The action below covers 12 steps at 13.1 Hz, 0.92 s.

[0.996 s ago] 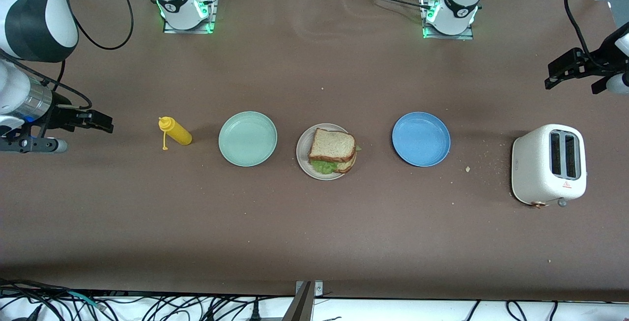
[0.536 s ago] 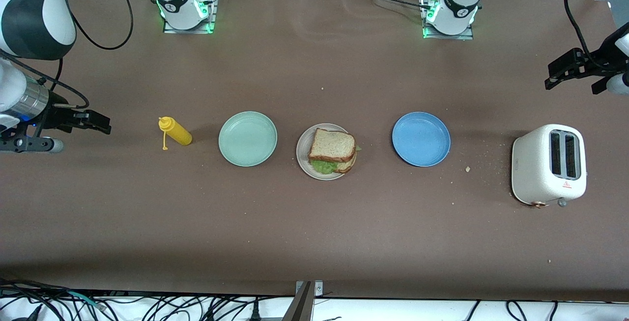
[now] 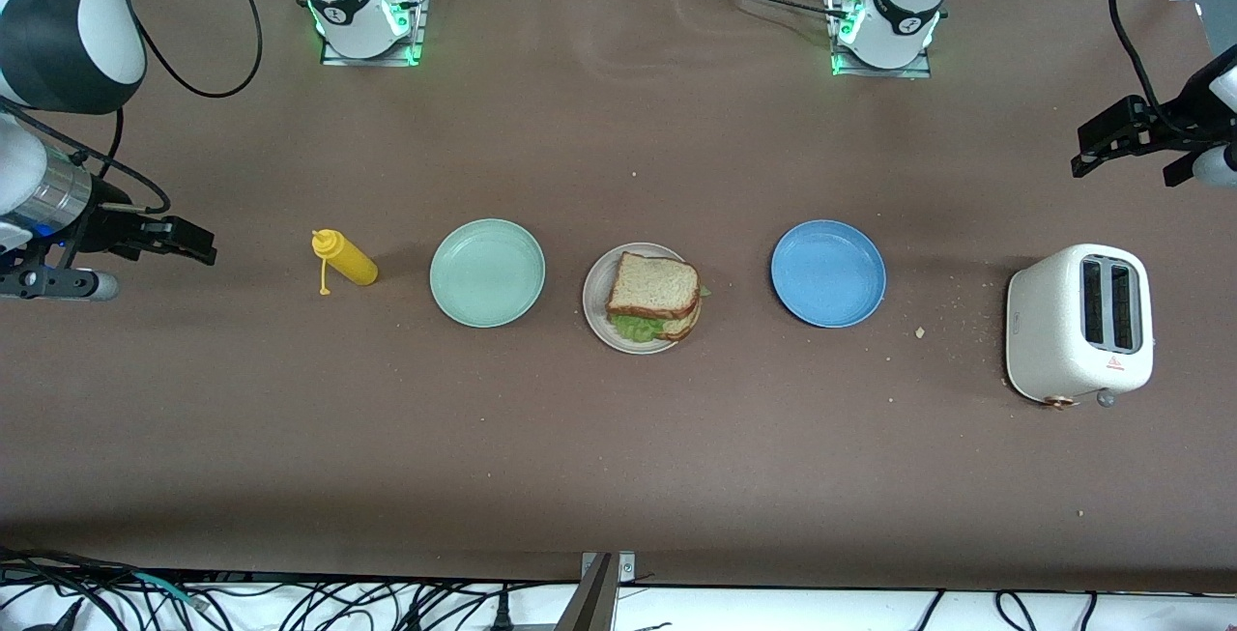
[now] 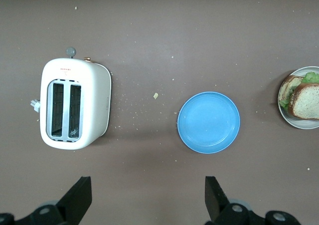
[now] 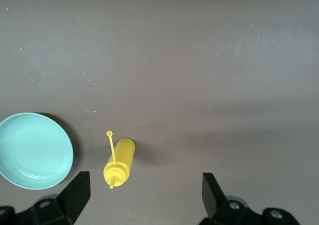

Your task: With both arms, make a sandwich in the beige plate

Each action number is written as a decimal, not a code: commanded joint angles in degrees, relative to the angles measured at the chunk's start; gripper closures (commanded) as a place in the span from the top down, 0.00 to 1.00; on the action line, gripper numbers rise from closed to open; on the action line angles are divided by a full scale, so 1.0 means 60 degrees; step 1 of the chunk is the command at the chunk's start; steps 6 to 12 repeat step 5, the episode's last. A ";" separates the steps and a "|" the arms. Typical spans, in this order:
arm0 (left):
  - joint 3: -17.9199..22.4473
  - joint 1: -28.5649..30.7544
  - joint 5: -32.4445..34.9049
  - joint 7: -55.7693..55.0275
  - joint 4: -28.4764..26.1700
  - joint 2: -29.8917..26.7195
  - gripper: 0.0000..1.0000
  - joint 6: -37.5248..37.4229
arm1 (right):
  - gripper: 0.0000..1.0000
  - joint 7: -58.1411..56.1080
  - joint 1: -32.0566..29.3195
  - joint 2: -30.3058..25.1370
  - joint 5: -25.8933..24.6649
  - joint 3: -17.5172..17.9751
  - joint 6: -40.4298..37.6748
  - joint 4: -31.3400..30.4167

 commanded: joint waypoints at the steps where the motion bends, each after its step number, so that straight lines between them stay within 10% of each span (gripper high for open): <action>1: 0.0001 -0.0003 -0.0133 -0.0012 0.0040 -0.0016 1.00 0.0069 | 0.99 0.0292 -0.0018 -0.0411 0.0182 0.0066 -0.0322 0.0059; 12: 0.0001 -0.0003 -0.0133 -0.0012 0.0025 -0.0016 1.00 0.0069 | 0.99 0.0307 -0.0018 -0.0588 0.0182 0.0051 -0.0616 0.0059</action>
